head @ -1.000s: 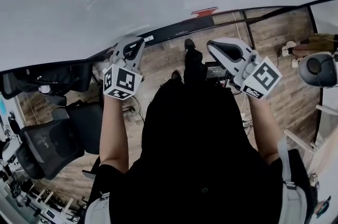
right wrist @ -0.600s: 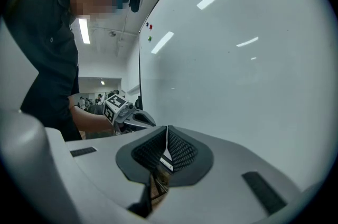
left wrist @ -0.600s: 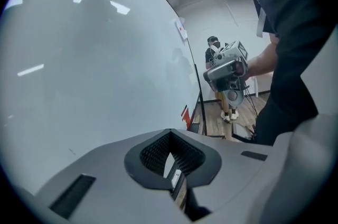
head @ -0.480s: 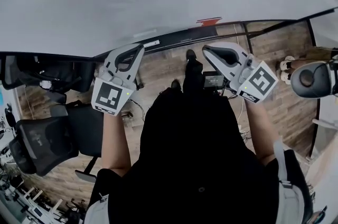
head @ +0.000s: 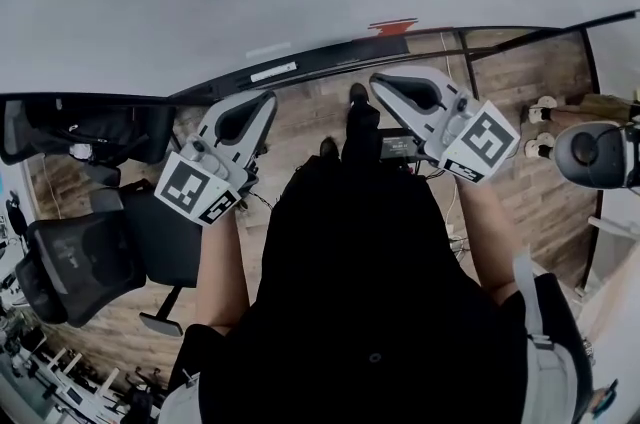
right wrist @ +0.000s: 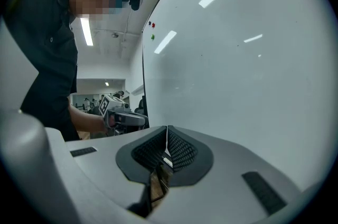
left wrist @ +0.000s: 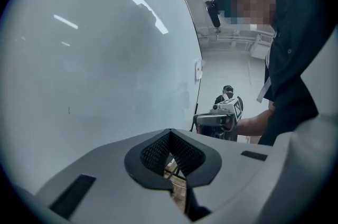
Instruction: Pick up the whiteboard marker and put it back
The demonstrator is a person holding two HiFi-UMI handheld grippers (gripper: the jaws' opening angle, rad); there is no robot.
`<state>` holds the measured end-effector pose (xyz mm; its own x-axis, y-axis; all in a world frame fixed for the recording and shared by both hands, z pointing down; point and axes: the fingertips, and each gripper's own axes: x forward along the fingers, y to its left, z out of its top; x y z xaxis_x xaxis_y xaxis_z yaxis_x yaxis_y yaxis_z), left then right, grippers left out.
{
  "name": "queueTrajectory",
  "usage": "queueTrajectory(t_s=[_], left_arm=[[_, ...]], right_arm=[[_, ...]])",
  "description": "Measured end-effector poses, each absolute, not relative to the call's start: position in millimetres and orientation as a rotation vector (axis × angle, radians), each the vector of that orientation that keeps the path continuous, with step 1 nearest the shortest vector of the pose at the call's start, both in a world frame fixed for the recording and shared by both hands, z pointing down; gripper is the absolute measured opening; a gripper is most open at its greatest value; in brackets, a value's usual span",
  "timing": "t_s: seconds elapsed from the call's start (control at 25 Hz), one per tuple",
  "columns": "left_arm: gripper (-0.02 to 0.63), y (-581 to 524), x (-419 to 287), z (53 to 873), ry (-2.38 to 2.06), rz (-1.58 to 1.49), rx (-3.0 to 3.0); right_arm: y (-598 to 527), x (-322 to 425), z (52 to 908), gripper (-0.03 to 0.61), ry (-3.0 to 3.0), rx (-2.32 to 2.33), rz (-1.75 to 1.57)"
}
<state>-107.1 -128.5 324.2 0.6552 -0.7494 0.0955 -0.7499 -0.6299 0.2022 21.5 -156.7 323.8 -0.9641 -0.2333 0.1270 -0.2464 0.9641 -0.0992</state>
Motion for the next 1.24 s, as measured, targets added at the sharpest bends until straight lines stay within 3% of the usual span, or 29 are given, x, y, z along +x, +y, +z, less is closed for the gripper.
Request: queueTrajectory(t_s=[0.44, 1.24], left_arm=[[0.012, -136.4, -62.0, 321.4, -1.003, -0.004, 2.782], [0.012, -113.5, -64.9, 333.2, -0.973, -0.102, 2.692]], right_arm=[[-162.4, 31.8, 322.9, 0.018, -2.985, 0.372, 0.124], [-154.0, 53.4, 325.7, 0.02, -2.935, 0.607, 0.135]])
